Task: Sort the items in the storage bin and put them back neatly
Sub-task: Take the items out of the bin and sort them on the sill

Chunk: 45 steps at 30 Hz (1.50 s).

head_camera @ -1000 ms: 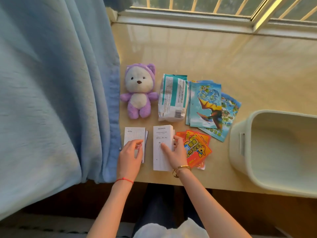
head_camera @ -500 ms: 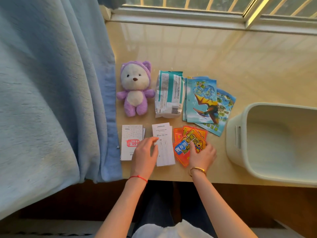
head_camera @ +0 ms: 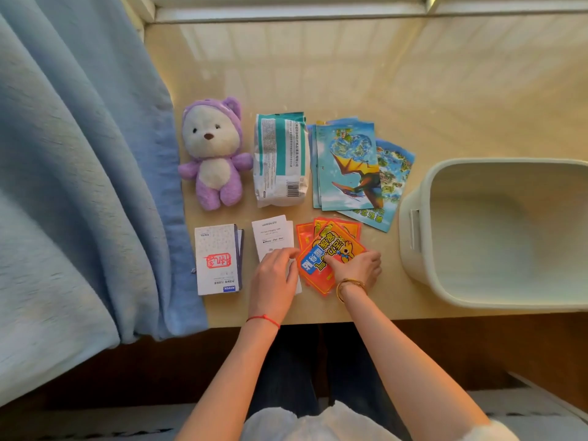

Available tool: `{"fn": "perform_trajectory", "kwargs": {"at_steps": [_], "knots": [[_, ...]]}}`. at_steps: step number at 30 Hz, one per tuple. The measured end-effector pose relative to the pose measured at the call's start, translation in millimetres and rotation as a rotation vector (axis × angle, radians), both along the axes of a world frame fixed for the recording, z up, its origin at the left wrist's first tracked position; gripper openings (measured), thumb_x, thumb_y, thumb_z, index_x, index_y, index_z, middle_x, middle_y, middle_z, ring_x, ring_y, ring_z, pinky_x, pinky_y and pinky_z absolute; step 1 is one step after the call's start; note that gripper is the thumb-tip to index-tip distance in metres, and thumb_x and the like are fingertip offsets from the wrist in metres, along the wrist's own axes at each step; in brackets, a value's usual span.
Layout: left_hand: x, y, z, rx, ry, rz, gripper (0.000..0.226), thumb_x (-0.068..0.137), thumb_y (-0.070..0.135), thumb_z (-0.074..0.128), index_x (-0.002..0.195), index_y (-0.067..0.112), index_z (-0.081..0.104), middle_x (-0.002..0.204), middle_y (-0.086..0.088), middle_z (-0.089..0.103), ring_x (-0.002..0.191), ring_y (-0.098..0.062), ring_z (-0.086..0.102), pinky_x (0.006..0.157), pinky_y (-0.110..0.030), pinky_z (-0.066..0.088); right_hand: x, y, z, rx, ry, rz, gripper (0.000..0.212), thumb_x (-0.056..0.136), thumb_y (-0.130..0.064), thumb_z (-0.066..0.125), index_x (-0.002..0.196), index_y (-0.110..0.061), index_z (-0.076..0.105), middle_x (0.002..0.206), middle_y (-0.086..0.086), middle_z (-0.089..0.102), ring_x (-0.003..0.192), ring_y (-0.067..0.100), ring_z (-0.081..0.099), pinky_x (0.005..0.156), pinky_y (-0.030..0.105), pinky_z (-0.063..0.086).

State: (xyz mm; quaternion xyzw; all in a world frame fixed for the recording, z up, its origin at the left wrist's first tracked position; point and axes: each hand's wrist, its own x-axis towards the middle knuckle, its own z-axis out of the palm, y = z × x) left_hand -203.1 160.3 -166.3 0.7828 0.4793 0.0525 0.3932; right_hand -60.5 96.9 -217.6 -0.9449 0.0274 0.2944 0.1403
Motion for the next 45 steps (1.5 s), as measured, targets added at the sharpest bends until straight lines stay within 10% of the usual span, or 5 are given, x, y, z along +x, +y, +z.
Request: {"fn": "perform_trajectory", "kwargs": {"at_steps": [8, 25, 37, 45], "knots": [[0, 7, 2, 0.017, 0.015, 0.049, 0.021, 0.092, 0.014, 0.056, 0.111, 0.02, 0.062, 0.109, 0.002, 0.065, 0.104, -0.013, 0.059, 0.087, -0.031, 0.05, -3, -4, -3, 0.095, -0.055, 0.166, 0.086, 0.065, -0.039, 0.081, 0.136, -0.023, 0.035, 0.129, 0.013, 0.039, 0.116, 0.031, 0.04, 0.096, 0.037, 0.037], [-3, 19, 4, 0.014, 0.022, 0.06, 0.023, 0.092, 0.013, 0.055, 0.113, 0.02, 0.061, 0.111, 0.003, 0.064, 0.105, -0.013, 0.058, 0.088, -0.033, 0.051, 8, 13, 0, -0.074, 0.088, 0.083, 0.065, 0.067, -0.042, 0.08, 0.118, -0.01, 0.054, 0.126, 0.012, 0.054, 0.122, 0.032, 0.046, 0.103, 0.042, 0.037], [0, 25, 4, 0.01, 0.023, 0.049, 0.023, 0.093, 0.015, 0.053, 0.114, 0.021, 0.06, 0.112, 0.003, 0.063, 0.106, -0.012, 0.057, 0.088, -0.031, 0.051, -10, 20, 2, 0.104, 0.026, -0.173, 0.069, 0.068, -0.013, 0.082, 0.118, -0.004, 0.037, 0.125, 0.019, 0.049, 0.115, 0.034, 0.051, 0.093, 0.041, 0.046], [0, 22, 2, 0.007, 0.031, 0.039, 0.023, 0.094, 0.016, 0.053, 0.115, 0.021, 0.059, 0.112, 0.003, 0.063, 0.107, -0.012, 0.057, 0.089, -0.031, 0.051, 5, 14, -2, 0.105, 0.135, -0.058, 0.037, 0.069, -0.024, 0.08, 0.097, -0.009, 0.062, 0.106, 0.012, 0.068, 0.101, 0.031, 0.061, 0.09, 0.041, 0.05]]}}
